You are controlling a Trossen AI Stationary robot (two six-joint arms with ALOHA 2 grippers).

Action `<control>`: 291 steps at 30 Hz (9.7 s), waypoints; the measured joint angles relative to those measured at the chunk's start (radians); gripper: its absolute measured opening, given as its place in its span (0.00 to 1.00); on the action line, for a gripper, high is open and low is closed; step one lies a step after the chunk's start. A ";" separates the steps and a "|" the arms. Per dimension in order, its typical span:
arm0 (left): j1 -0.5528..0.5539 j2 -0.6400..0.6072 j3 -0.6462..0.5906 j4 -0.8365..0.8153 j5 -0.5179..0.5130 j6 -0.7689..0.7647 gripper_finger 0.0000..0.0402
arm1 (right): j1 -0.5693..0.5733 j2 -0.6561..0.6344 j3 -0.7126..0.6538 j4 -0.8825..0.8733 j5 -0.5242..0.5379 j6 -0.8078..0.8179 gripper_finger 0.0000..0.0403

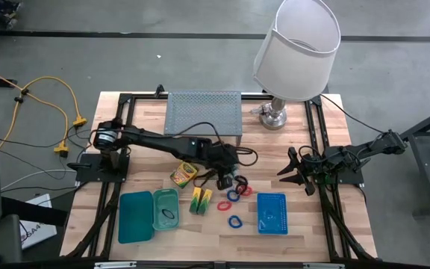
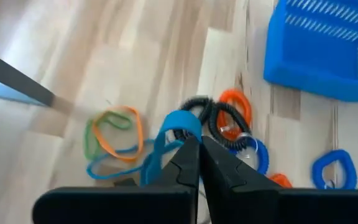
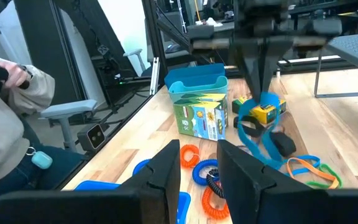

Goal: Pick & Place Office Desk Supplies
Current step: Put the bottom blue rubber band into the green bin, then put the gray rubber band into the green bin

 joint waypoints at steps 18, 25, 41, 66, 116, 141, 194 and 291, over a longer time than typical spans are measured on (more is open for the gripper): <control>-0.011 -0.165 0.000 -0.147 -0.112 0.020 0.00 | 0.000 0.003 0.000 -0.001 0.000 0.000 0.23; -0.053 -0.271 0.000 -0.328 -0.149 -0.057 0.00 | 0.000 0.007 0.000 0.000 0.000 0.000 0.23; -0.213 -0.419 0.000 -0.744 -0.153 -0.417 0.00 | 0.000 0.013 0.000 0.000 0.000 0.000 0.23; -0.646 -0.339 -0.032 -0.843 -0.261 -0.970 0.00 | 0.000 0.013 0.000 0.000 0.000 0.000 0.23; -0.576 -0.127 -0.171 -0.621 -0.093 -0.896 0.19 | 0.000 0.013 0.000 0.000 0.000 0.000 0.23; -0.399 -0.303 -0.171 -0.657 -0.236 -0.640 0.25 | 0.000 0.013 0.000 0.000 0.000 0.000 0.23; 0.068 0.085 -0.170 0.048 0.096 -0.096 0.25 | 0.000 0.013 0.000 0.000 0.000 0.000 0.23; 0.066 -0.119 -0.170 -0.004 0.115 0.061 0.00 | 0.000 0.013 0.000 0.000 0.000 0.000 0.23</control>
